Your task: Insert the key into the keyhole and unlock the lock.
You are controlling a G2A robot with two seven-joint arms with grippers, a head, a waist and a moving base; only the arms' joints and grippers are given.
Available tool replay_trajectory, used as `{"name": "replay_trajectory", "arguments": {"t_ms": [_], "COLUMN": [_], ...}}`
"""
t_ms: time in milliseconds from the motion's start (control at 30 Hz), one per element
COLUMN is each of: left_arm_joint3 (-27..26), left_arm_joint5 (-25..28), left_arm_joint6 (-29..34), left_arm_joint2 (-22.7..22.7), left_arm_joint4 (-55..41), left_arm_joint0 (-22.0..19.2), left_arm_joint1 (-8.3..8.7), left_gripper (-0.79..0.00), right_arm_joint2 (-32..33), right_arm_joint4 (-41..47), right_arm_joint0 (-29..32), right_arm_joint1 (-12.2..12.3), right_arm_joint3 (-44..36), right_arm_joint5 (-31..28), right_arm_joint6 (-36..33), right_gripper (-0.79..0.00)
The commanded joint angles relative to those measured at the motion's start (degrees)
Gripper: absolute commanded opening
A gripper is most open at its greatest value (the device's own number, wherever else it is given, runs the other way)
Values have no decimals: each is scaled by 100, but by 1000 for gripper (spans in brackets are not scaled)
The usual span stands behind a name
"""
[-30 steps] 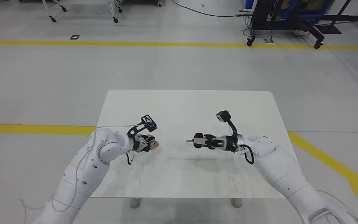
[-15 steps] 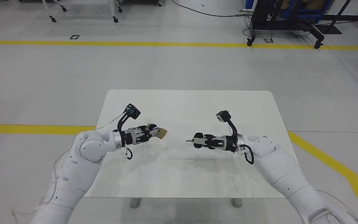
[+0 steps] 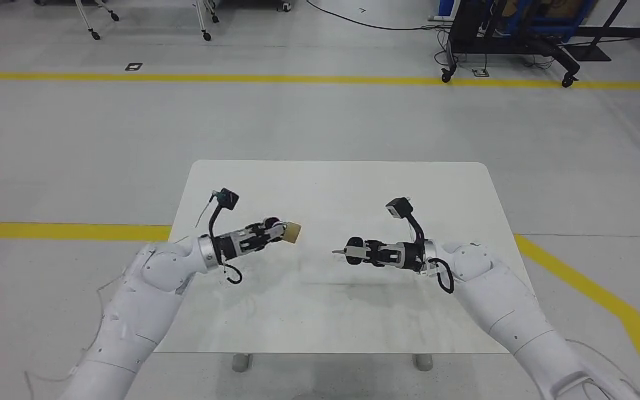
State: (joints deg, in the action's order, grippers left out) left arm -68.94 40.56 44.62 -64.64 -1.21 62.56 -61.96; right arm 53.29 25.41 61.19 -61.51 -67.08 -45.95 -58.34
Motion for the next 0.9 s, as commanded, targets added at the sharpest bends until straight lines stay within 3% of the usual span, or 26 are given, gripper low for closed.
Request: {"name": "replay_trajectory", "arguments": {"t_ms": [0,167,467,567,700,867], "left_arm_joint3": [202,469,469,255,249,409], "left_arm_joint5": [-152,-218,-218,-345,-293,-413], "left_arm_joint6": [235,906,906,674,784,1504], "left_arm_joint2": [118,297,297,334,314,369], "left_arm_joint4": [-798,-1531,-1531,-1565,-2246,-3028], "left_arm_joint0": [-150,-531,-531,-427,-267,-338], "left_arm_joint1": [-48,-117,-117,-138,-159,-186], "left_gripper": [-785,-785,-785,-785,-785,-785], "right_arm_joint2": [0,0,0,0,-2,52], "right_arm_joint4": [0,0,0,0,-351,-189], "right_arm_joint0": [0,0,0,0,-6,-72], "right_arm_joint1": [0,0,0,0,-26,-73], "right_arm_joint3": [0,0,0,0,-330,-522], "right_arm_joint5": [0,0,0,0,434,730], "right_arm_joint6": [0,0,0,0,492,881], "right_gripper": [-785,-785,-785,-785,-785,-785]}}
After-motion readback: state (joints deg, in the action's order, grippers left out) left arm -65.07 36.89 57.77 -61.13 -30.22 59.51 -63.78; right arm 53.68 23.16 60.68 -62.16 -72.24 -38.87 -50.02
